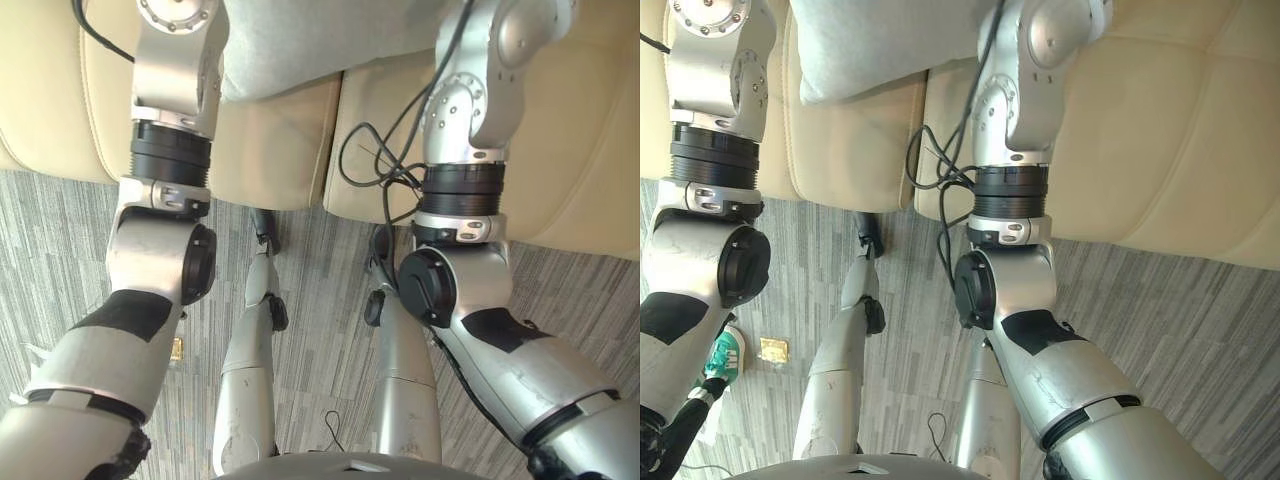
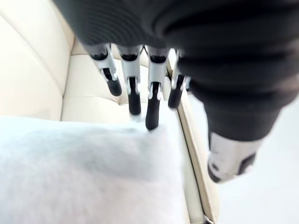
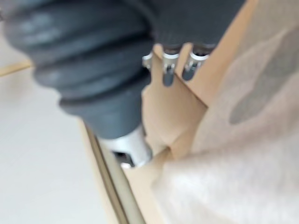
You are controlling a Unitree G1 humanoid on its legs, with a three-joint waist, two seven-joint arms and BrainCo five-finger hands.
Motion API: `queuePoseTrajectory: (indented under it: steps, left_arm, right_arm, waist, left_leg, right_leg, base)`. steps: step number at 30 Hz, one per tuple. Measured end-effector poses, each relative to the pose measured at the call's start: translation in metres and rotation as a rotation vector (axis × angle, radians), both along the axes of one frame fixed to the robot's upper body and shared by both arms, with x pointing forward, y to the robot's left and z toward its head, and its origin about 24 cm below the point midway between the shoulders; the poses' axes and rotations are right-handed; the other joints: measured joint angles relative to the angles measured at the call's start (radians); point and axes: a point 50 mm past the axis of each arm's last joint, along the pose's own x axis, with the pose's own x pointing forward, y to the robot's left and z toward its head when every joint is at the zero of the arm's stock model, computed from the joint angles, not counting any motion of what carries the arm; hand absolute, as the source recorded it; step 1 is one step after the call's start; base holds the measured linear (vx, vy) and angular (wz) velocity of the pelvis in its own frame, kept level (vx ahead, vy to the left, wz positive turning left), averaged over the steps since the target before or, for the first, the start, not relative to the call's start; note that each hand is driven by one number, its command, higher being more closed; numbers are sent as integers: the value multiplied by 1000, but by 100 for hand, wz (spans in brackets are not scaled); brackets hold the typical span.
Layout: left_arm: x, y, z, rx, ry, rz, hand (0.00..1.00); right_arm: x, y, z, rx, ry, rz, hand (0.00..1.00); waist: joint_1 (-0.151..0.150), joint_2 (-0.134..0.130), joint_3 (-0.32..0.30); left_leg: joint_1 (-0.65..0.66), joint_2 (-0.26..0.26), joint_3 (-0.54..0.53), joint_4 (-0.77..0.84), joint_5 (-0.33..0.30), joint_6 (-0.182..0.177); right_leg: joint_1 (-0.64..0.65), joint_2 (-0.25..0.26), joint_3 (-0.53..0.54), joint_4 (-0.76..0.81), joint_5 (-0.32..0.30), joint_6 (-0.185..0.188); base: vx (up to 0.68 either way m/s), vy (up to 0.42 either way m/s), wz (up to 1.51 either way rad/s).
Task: Pick up cushions and gather them together orderly.
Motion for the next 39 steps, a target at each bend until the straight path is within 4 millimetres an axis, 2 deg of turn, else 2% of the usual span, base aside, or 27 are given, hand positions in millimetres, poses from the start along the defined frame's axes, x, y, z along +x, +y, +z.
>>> queuePoseTrajectory:
  steps: [2, 4, 6, 7, 8, 9, 11, 12, 14, 16, 17, 18, 19, 20, 22, 23, 24, 25, 26, 27, 28, 29, 31, 32, 33, 36, 39]
  left_arm:
    - [-5, 18, 1, 26, -31, 47, 0]
    - [-10, 34, 1, 39, -54, 91, 0]
    - [-16, 64, -5, 31, -69, 156, 0]
    - [-16, 70, -8, 28, -63, 171, 0]
    - [-14, 91, -22, 12, -26, 222, 0]
    - [-14, 99, -29, 2, -10, 237, 0]
    - [-21, 131, -56, -38, 28, 291, 0]
    - [-23, 136, -63, -44, 36, 301, 0]
    - [-31, 152, -90, -46, 73, 336, 0]
    - [-41, 159, -129, -7, 144, 355, 0]
    - [-44, 156, -166, 19, 231, 328, 0]
    - [-46, 156, -184, 18, 278, 319, 0]
    - [-50, 151, -220, -2, 373, 274, 0]
    - [-53, 148, -243, -15, 439, 239, 0]
    - [-67, 132, -306, -48, 642, 116, 0]
    - [-77, 120, -343, -56, 775, 45, 0]
    - [-88, 108, -380, -52, 920, -28, 0]
    - [-93, 104, -391, -53, 966, -50, 0]
    - [-106, 95, -417, -63, 1069, -100, 0]
    - [-112, 90, -429, -80, 1115, -119, 0]
    - [-128, 83, -454, -124, 1218, -142, 0]
    - [-134, 80, -463, -138, 1257, -148, 0]
    - [-163, 71, -501, -226, 1434, -169, 0]
    - [-169, 69, -509, -245, 1475, -172, 0]
    - [-181, 67, -521, -272, 1542, -178, 0]
    - [-204, 64, -543, -268, 1686, -180, 0]
    - [-217, 63, -554, -265, 1775, -175, 0]
  right_arm:
    - [4, -23, -16, 4, 46, -67, 0]
    - [4, -37, -23, -3, 58, -100, 0]
    - [-2, -57, -31, -17, 51, -150, 0]
    - [-4, -61, -33, -23, 47, -163, 0]
    - [-13, -70, -40, -54, 25, -197, 0]
    - [-16, -74, -42, -66, 20, -211, 0]
    - [-27, -86, -56, -181, 25, -263, 0]
    - [-28, -89, -61, -208, 34, -267, 0]
    - [-33, -95, -82, -310, 87, -268, 0]
    - [-38, -94, -112, -445, 171, -242, 0]
    - [-43, -93, -137, -539, 250, -216, 0]
    - [-44, -93, -147, -565, 287, -201, 0]
    - [-47, -91, -172, -617, 368, -152, 0]
    - [-49, -89, -186, -636, 411, -121, 0]
    - [-56, -82, -229, -671, 556, -42, 0]
    - [-62, -77, -257, -674, 656, 17, 0]
    - [-66, -73, -293, -655, 786, 83, 0]
    - [-68, -72, -303, -642, 825, 104, 0]
    - [-74, -68, -328, -616, 921, 146, 0]
    - [-78, -67, -340, -602, 967, 166, 0]
    - [-89, -65, -366, -558, 1064, 203, 0]
    - [-94, -64, -375, -540, 1100, 217, 0]
    - [-116, -61, -415, -459, 1270, 277, 0]
    - [-121, -60, -425, -447, 1313, 291, 0]
    - [-130, -57, -443, -443, 1402, 319, 0]
    - [-156, -50, -485, -385, 1614, 414, 0]
    - [-179, -47, -511, -326, 1768, 467, 0]
  waist:
    - [-5, -1, 0]
    - [-9, -1, 0]
    - [-14, -1, 0]
    - [-15, -1, 0]
    - [-15, -1, 0]
    - [-15, -1, 0]
    - [-20, -1, 0]
    - [-21, -1, 0]
    - [-24, -1, 0]
    - [-33, -1, 0]
    - [-35, -1, 0]
    - [-36, -2, 0]
    - [-43, -3, -1]
    - [-47, -3, -1]
    - [-50, -16, -9]
    - [-51, -25, -15]
    - [-49, -45, -26]
    - [-48, -53, -31]
    - [-48, -68, -44]
    - [-48, -75, -53]
    - [-48, -83, -82]
    - [-48, -85, -90]
    - [-48, -91, -138]
    - [-48, -91, -153]
    - [-48, -94, -177]
    - [-45, -99, -224]
    - [-39, -102, -260]
  left_leg:
    - [17, 1, 0, 0, -1, -1]
    - [25, 3, 0, 0, -16, -12]
    - [26, 10, 0, 18, -44, 10]
    - [27, 11, 0, 21, -47, 14]
    - [45, 11, 5, 19, -53, 22]
    - [52, 11, 8, 19, -53, 22]
    - [83, 10, 20, 22, -58, 31]
    - [89, 10, 21, 23, -53, 37]
    - [117, 13, 19, 26, -55, 41]
    - [150, 19, 14, 38, -71, 49]
    - [183, 21, 8, 56, -90, 47]
    - [196, 21, 6, 62, -98, 48]
    - [228, 21, 4, 81, -123, 45]
    - [247, 21, 2, 90, -141, 43]
    - [309, 23, 6, 100, -163, 39]
    - [352, 28, 10, 104, -178, 37]
    - [406, 32, 20, 109, -189, 34]
    - [425, 34, 25, 112, -191, 33]
    - [474, 36, 31, 116, -207, 29]
    - [496, 38, 31, 124, -218, 28]
    - [534, 44, 35, 142, -244, 23]
    - [554, 46, 39, 146, -253, 22]
    - [622, 54, 54, 160, -285, 15]
    - [632, 56, 54, 164, -291, 13]
    - [658, 58, 58, 161, -299, 10]
    - [747, 54, 74, 124, -306, 2]
    - [820, 40, 92, 78, -304, -4]
  right_leg:
    - [14, 1, 0, 3, -2, -1]
    - [18, 3, 2, 6, -2, -1]
    - [25, 13, 4, 7, 0, 0]
    - [28, 14, 4, 7, 0, 0]
    - [41, 17, 18, 8, -1, 1]
    - [45, 17, 21, 7, -1, 1]
    - [74, 20, 27, 5, -4, 4]
    - [80, 21, 28, 4, -4, 4]
    - [113, 22, 24, -2, -6, 4]
    - [159, 25, 19, -10, -17, 2]
    - [203, 25, 15, -10, -29, 3]
    - [220, 25, 13, -10, -34, 4]
    - [262, 24, 9, -10, -50, 4]
    - [288, 23, 7, -11, -60, 5]
    - [354, 23, 3, -28, -71, 5]
    - [405, 28, 1, -46, -79, 0]
    - [461, 33, 6, -62, -77, 2]
    - [481, 34, 8, -68, -76, 5]
    - [534, 39, 15, -89, -76, 6]
    - [563, 42, 18, -102, -75, 7]
    - [621, 47, 22, -133, -71, 11]
    - [644, 49, 22, -146, -70, 13]
    - [739, 58, 24, -203, -59, 14]
    - [753, 60, 24, -216, -56, 14]
    - [785, 63, 26, -242, -50, 14]
    - [877, 67, 37, -307, -33, 18]
    - [937, 66, 54, -350, -15, 21]
  base:
    - [-36, -98, -3]
    - [-46, -90, -6]
    - [-77, -129, -8]
    - [-82, -136, -6]
    - [-66, -119, -5]
    - [-58, -127, -8]
    - [-42, -134, -7]
    - [-25, -132, -4]
    - [-13, -121, -3]
    - [-3, -164, 3]
    - [1, -156, 10]
    - [4, -181, 12]
    - [6, -144, 9]
    - [20, -162, 8]
    - [27, -110, -5]
    - [38, -112, -20]
    - [47, -106, -19]
    - [77, -84, -24]
    - [61, -51, -19]
    - [104, -58, -25]
    - [80, -24, -17]
    - [126, -25, -20]
    - [128, 0, -15]
    - [102, 3, -12]
    - [68, 4, -10]
    - [96, 13, -15]
    - [62, 24, -18]
